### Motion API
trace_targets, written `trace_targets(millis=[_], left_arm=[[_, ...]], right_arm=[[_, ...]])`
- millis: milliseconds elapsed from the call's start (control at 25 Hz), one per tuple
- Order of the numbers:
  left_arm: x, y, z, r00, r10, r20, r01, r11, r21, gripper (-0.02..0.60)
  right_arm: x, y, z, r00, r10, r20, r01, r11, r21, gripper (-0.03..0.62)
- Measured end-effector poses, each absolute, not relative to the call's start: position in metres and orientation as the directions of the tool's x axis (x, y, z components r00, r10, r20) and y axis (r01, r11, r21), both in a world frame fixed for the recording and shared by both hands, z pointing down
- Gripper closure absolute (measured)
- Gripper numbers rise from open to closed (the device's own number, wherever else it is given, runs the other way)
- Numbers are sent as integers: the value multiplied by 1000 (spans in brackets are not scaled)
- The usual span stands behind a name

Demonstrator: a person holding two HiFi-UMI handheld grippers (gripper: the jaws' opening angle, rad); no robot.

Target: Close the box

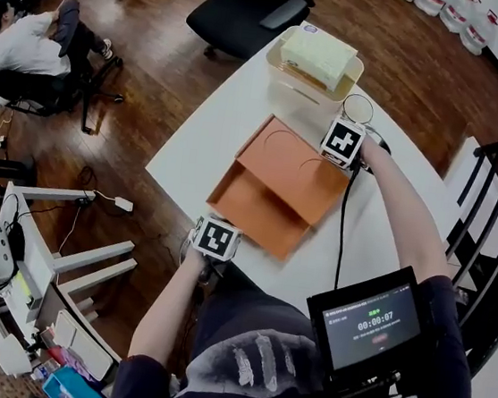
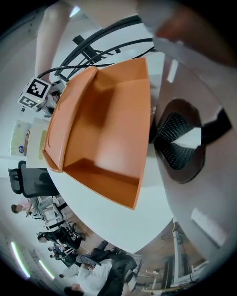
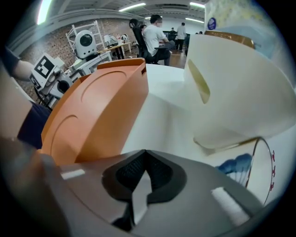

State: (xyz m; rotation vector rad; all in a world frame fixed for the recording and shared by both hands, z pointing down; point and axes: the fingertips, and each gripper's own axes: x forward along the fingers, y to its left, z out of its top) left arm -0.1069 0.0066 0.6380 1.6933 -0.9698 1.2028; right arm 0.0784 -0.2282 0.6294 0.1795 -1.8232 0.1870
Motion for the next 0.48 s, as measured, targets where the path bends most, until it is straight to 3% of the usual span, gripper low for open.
trace_targets(millis=[160, 480], left_arm=[[-110, 14, 634, 223, -72, 972, -912, -367, 182, 566], [-109, -8, 638, 153, -120, 981, -874, -479, 78, 566]], right_arm=[[84, -222, 631, -255, -11, 967, -217, 975, -46, 589], [81, -226, 632, -264, -33, 964, -226, 974, -29, 588]])
